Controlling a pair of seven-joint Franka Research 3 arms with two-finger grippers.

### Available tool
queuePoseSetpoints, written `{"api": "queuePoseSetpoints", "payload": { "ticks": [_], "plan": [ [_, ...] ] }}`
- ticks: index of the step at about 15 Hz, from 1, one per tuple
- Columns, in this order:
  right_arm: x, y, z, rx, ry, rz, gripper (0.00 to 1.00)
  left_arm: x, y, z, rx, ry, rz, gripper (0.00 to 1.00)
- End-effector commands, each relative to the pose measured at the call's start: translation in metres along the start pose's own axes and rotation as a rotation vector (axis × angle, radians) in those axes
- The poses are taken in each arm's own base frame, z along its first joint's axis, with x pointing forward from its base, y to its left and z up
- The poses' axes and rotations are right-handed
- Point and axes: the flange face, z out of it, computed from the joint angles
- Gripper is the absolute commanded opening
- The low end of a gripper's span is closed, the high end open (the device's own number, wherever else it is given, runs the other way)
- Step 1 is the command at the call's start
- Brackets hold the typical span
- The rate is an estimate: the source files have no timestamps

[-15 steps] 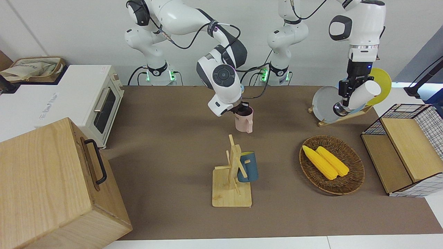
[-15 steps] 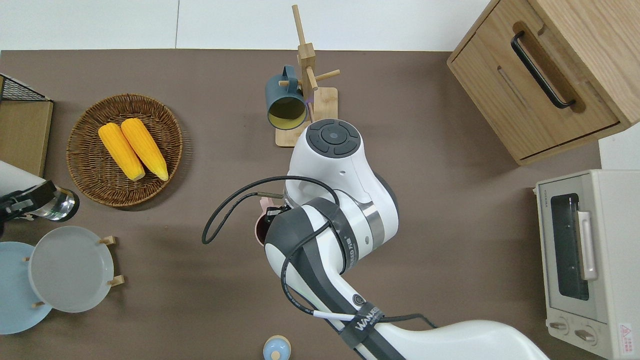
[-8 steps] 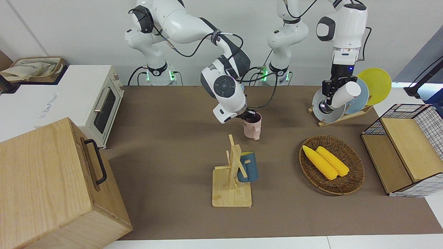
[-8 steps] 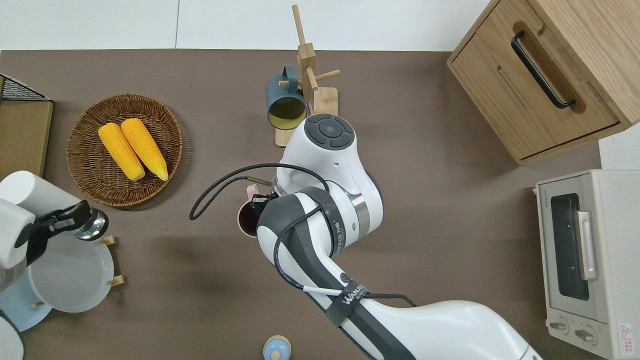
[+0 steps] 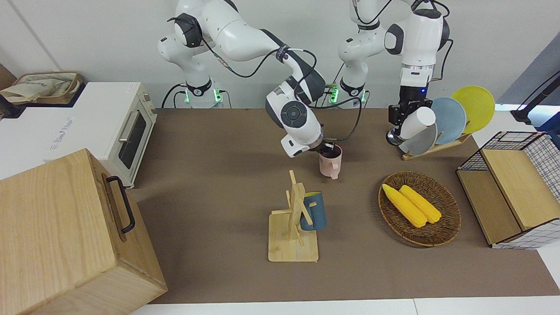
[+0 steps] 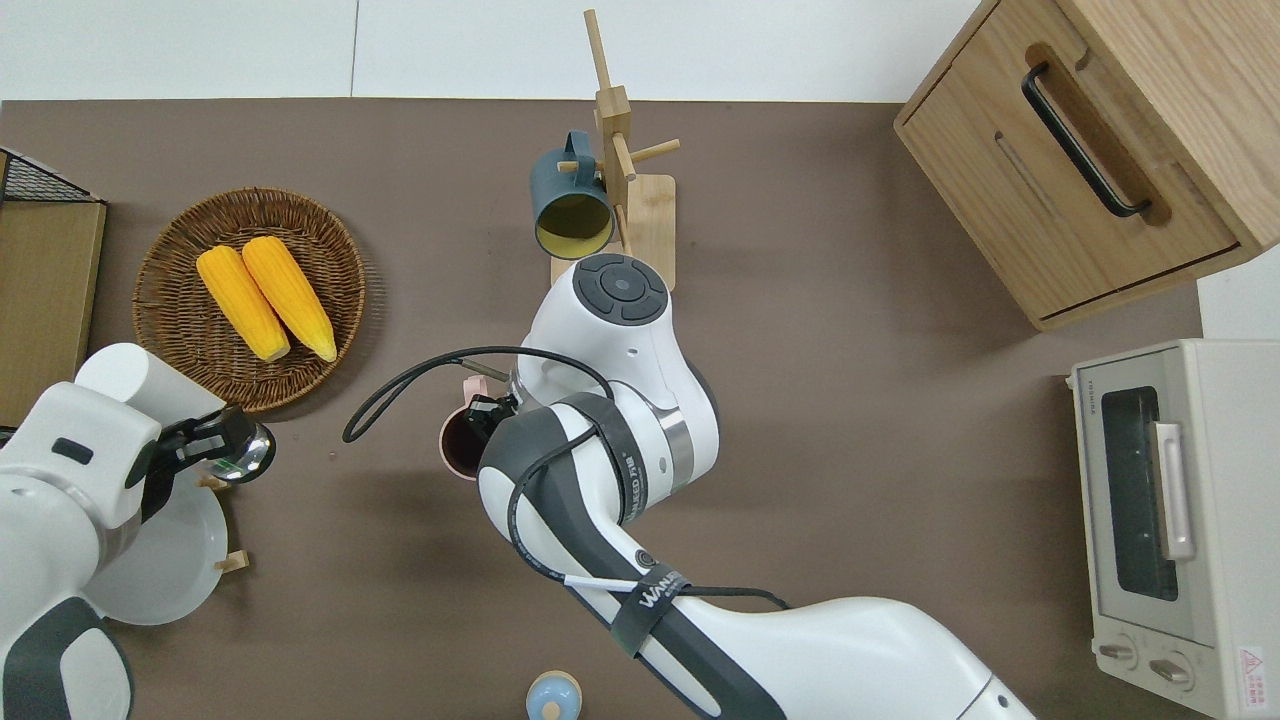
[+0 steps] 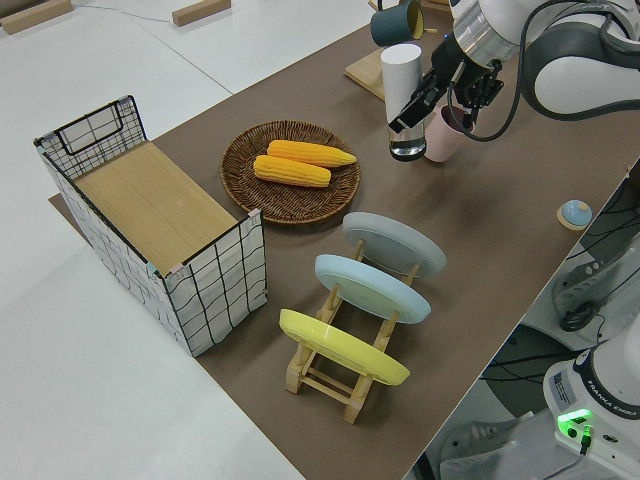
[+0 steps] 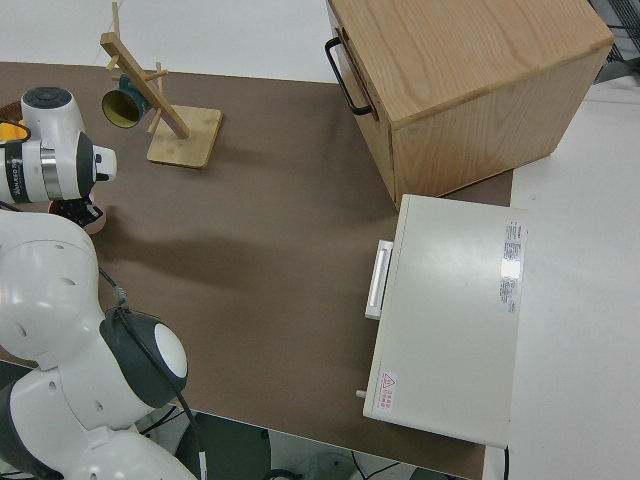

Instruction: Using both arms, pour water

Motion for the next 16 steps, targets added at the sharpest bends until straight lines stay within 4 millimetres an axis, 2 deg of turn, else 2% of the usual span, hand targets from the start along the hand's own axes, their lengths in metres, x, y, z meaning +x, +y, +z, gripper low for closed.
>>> {"api": "queuePoseSetpoints", "payload": {
  "ticks": [1,3,4,5,9,10,13,14,16],
  "plan": [
    [0.015,-0.005,0.007,0.050,0.009,0.036,0.139,-0.005,0.004,-0.012,0.015,0.022,-0.008,0.00],
    [0.017,-0.007,0.011,0.065,0.026,0.034,0.567,-0.005,0.004,-0.012,0.015,0.022,-0.008,0.00],
    [0.017,-0.009,0.012,0.069,0.029,0.035,0.813,-0.005,0.004,-0.012,0.015,0.022,-0.008,0.00],
    [0.016,-0.010,0.010,0.076,0.038,0.032,0.984,-0.005,0.004,-0.011,0.014,0.021,-0.008,0.00],
    [0.012,-0.009,-0.012,0.070,0.040,0.026,0.987,-0.008,0.011,-0.009,0.006,0.015,0.008,0.00],
    [0.005,-0.007,-0.028,0.060,0.034,0.019,0.987,-0.008,0.011,-0.009,0.005,0.014,0.007,0.00],
    [-0.016,0.012,-0.099,0.010,0.047,0.001,0.987,-0.012,0.018,-0.007,-0.007,0.006,0.014,0.00],
    [-0.016,0.022,-0.117,-0.002,0.044,0.007,0.987,-0.014,0.022,-0.006,-0.018,0.001,0.017,0.00],
    [-0.016,0.056,-0.177,-0.041,0.080,-0.007,0.987,-0.022,0.035,-0.003,-0.047,-0.016,0.027,0.00]
  ]
}}
